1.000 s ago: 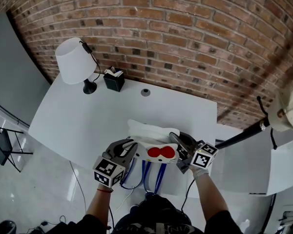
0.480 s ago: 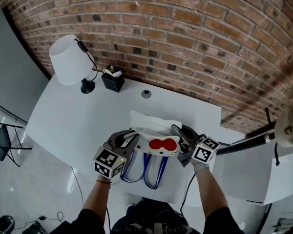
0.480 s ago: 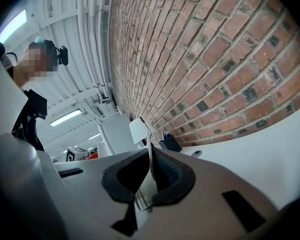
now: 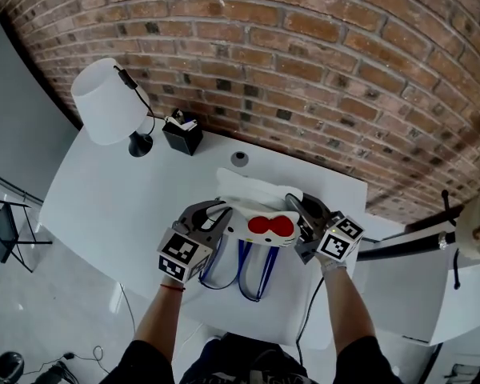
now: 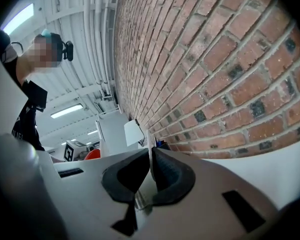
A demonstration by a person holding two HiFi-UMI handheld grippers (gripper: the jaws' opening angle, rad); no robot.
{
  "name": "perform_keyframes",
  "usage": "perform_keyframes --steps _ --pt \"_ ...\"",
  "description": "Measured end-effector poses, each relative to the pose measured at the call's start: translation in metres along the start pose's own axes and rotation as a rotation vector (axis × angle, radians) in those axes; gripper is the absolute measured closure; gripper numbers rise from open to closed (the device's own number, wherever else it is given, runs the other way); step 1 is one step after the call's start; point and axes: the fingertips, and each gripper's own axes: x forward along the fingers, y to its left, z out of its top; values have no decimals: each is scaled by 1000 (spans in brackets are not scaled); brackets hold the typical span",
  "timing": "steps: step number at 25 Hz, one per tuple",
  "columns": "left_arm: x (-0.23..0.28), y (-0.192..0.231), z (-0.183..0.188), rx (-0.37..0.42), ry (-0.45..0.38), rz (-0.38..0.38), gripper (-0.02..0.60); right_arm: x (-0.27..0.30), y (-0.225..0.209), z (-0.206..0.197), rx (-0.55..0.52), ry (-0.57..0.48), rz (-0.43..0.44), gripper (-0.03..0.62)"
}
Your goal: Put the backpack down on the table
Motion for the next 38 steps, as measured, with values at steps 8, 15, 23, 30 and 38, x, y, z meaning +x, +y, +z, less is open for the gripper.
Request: perform_keyframes --steps 8,15,23,30,38 --pt "9 -6 0 43 5 -6 509 -3 -5 7 -101 -16 1 582" --pt "3 -18 -10 19 -14 -45 509 -14 0 -1 -94 -26 12 579" --pt "-1 -26 -15 -19 -26 -114 509 -22 3 -6 -118 -12 -23 576" --pt "-4 -30 -16 -59 -17 -187 499 -26 2 -7 -116 25 -46 569" --pt "-11 -18 -24 -65 11 -65 407 -37 2 3 -90 -7 -83 520"
